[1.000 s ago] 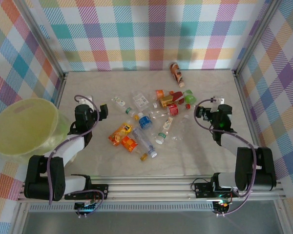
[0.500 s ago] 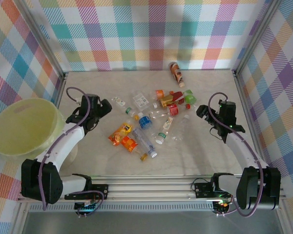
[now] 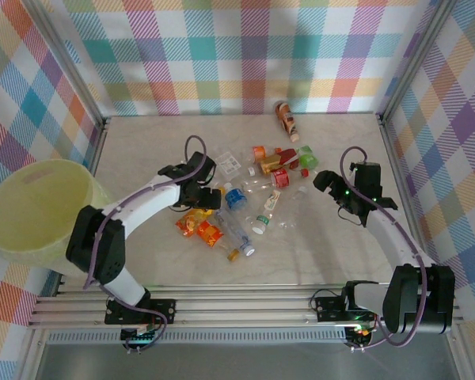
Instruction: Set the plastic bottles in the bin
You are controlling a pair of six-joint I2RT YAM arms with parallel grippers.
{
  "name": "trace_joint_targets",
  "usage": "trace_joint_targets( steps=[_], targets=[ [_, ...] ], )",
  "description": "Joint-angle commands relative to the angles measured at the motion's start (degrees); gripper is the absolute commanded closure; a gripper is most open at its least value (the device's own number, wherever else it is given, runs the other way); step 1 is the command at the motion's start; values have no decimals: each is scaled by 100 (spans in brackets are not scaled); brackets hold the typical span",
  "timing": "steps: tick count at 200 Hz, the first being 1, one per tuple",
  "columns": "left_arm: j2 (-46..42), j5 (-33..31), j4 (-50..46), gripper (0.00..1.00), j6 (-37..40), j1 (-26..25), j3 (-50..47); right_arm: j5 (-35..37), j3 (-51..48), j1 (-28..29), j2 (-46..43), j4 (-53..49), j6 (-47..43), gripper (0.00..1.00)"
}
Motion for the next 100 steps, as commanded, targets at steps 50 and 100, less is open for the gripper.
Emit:
trace_joint_targets(
  steps=[50,100],
  targets=[
    [642,-305,-506,17,973,231,329,-7,179,46,-27,-190,-81,0],
    [609,-189,-143,20,775,721,115,-12,188,39,-2,-171,-103,0]
  ],
)
